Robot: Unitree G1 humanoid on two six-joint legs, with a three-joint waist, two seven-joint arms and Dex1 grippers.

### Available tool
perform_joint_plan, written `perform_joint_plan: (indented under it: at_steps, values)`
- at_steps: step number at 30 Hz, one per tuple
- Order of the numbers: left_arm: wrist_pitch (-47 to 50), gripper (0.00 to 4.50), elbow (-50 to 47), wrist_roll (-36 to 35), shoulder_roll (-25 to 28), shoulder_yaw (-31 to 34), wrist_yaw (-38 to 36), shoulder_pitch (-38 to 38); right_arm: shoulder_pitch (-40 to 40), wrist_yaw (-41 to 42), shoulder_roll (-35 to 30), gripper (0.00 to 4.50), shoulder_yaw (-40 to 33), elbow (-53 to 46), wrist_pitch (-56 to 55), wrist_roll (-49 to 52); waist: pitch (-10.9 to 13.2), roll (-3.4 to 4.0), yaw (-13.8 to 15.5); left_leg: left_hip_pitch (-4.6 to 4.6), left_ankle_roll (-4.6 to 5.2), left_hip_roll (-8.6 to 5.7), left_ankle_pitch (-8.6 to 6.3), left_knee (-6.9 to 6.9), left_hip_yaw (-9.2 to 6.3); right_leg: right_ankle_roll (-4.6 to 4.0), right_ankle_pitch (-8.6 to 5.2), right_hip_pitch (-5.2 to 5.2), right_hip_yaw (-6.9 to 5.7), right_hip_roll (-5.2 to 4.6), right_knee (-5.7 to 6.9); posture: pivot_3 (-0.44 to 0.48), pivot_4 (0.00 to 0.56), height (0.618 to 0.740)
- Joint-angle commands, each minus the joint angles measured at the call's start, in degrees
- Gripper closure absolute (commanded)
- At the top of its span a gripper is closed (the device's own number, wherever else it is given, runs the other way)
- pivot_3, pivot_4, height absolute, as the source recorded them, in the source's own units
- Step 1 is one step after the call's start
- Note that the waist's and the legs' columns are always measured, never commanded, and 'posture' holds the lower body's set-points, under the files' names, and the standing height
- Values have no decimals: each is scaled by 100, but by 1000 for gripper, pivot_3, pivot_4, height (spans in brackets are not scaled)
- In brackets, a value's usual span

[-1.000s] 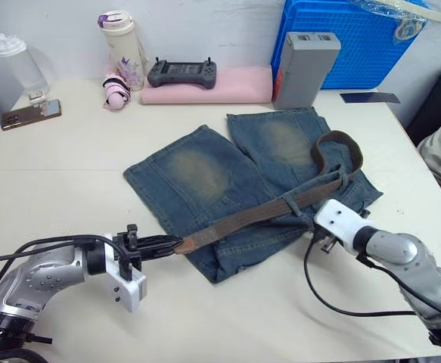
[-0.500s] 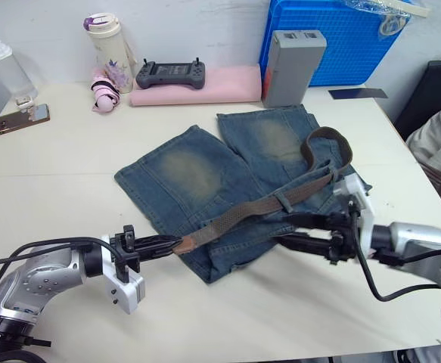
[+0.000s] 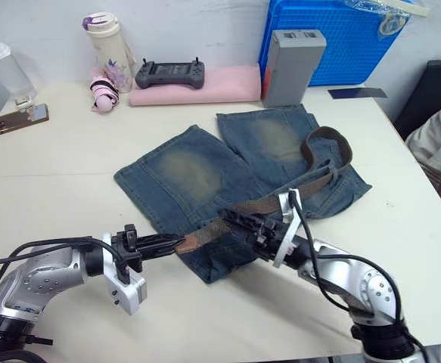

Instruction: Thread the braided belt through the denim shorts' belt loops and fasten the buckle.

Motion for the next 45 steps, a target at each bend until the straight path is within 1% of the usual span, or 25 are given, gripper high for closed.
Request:
perform_joint_plan:
  at_steps: [1, 2, 4, 6, 7, 8, 11, 17, 19, 20, 21, 23, 24, 25, 27, 31, 34, 39, 45]
  values:
    - [55, 4500, -196, -80, 3, 128, 110, 17, -54, -889, 528, 929, 36, -169, -496, 189, 0, 0, -2, 0, 0, 0, 0, 0, 1, 0, 0, -1, 0, 0, 1, 0, 150, 728]
    - [56, 4500, -199, -83, 8, 127, 107, 23, -61, -960, 579, 929, -15, -161, -545, 189, 0, 0, -5, 0, -1, 0, 0, 0, 0, 0, 0, -1, 0, 0, 2, 0, 150, 728]
    - [60, 4500, -211, -93, 21, 126, 98, 37, -62, -1111, 661, 1433, -65, -162, -626, 189, 0, 1, -7, 0, 0, 0, 0, 0, 1, 0, 0, -2, 2, 0, 3, 0, 150, 728]
    - [77, 4500, -222, -111, 27, 123, 94, 45, -47, -1193, 703, 2261, -72, -183, -664, 189, 0, 1, -5, -1, 0, 0, 0, 0, 0, 0, 0, -2, 2, 0, 2, 0, 150, 728]
    - [80, 4500, -223, -115, 30, 122, 93, 46, -42, -1228, 734, 2589, -86, -192, -675, 189, 0, 1, -6, -2, 0, 0, 0, 0, 0, 0, 0, -2, 2, 0, 2, 0, 150, 728]
    - [86, 4500, -225, -120, 28, 121, 94, 43, -41, -1260, 763, 3126, -104, -197, -679, 189, 0, 1, -7, -1, 0, 0, 0, 0, 0, 0, 0, -2, 3, 0, 2, 0, 150, 728]
    - [109, 4500, -227, -127, 12, 110, 100, 15, -56, -1297, 776, 4465, -125, -192, -670, 189, 1, 2, -7, -1, 0, 0, 0, -1, 0, 0, 0, -3, 3, 0, 2, 0, 150, 728]
    - [335, 4500, -260, -226, -34, 25, 64, -19, -91, -1246, 817, 4465, -209, -147, -679, 189, 1, 2, -8, -2, 1, 1, 0, -1, 0, 0, 0, -4, 4, 0, 3, 0, 150, 728]
    - [880, 3666, -307, -606, -18, -69, -95, 99, -143, -983, 734, 4500, -365, -156, -781, -15, 1, 2, -8, -2, 1, 1, 0, -1, 0, 0, 0, -4, 4, 0, 3, 0, 150, 728]
    - [1542, 3501, -432, -1061, -7, -128, -239, 302, -108, -742, 664, 4500, -496, -189, -860, -405, 1, 2, -10, -2, 1, 1, 0, -1, 0, 0, 0, -4, 5, 0, 3, 0, 150, 728]
    - [2159, 2875, -588, -1493, 5, -160, -366, 501, -60, -537, 614, 4500, -597, -230, -946, -774, 1, 3, -10, -1, 1, 1, 0, -1, 0, 0, 0, -4, 5, 0, 3, 0, 150, 728]
    - [3187, 2377, -992, -2286, 14, -161, -533, 852, 75, -247, 646, 4500, -738, -300, -1153, -1288, 2, 5, -21, -2, 2, 1, -1, -2, 0, 0, 0, -4, 7, 0, 0, 0, 150, 728]
    - [3486, 1894, -1145, -2503, 15, -124, -597, 952, 137, -190, 717, 4500, -779, -310, -1241, -1386, 2, 5, -18, -2, 2, 1, -1, -3, -1, 0, 0, -4, 6, 0, -3, 0, 150, 728]
    - [3725, 1566, -1269, -2664, 20, -89, -665, 1036, 208, -154, 792, 4500, -820, -310, -1325, -1473, 2, 5, -18, -3, 1, 1, -1, -3, -1, 0, 0, -4, 6, 1, -4, 0, 150, 728]
    - [4109, 1566, -1411, -2852, 8, 9, -761, 1128, 343, -93, 895, 4500, -874, -324, -1437, -1654, 3, 6, -8, -3, -1, 1, 0, -3, -1, 1, 0, -4, 6, 3, -4, 0, 150, 728]
    - [4372, 1566, -1514, -2842, -49, 163, -903, 1127, 566, 28, 962, 4500, -820, -411, -1447, -2070, 3, 6, -6, 1, -3, 1, 3, -2, 0, 0, 0, -3, 10, 2, -3, 0, 150, 728]
    - [4450, 1566, -1509, -2807, -117, 228, -1013, 1045, 630, 137, 1002, 4500, -714, -442, -1378, -2282, 3, 7, -9, 4, -4, 0, 3, -3, 2, -1, -1, -5, 14, 3, -3, 0, 150, 728]
    - [4493, 1566, -1448, -2747, -227, 274, -1160, 884, 702, 220, 953, 4500, -764, -454, -1268, -2300, 4, 8, -10, 2, -5, 1, 3, -4, 2, -2, -2, -9, 15, 3, -2, 0, 150, 728]
    - [4413, 1566, -1434, -2637, -332, 277, -1321, 832, 750, 220, 984, 4500, -555, -424, -1060, -2382, 4, 8, -11, 2, -5, 1, 3, -5, 2, -2, -2, -9, 15, 3, -2, 0, 150, 728]
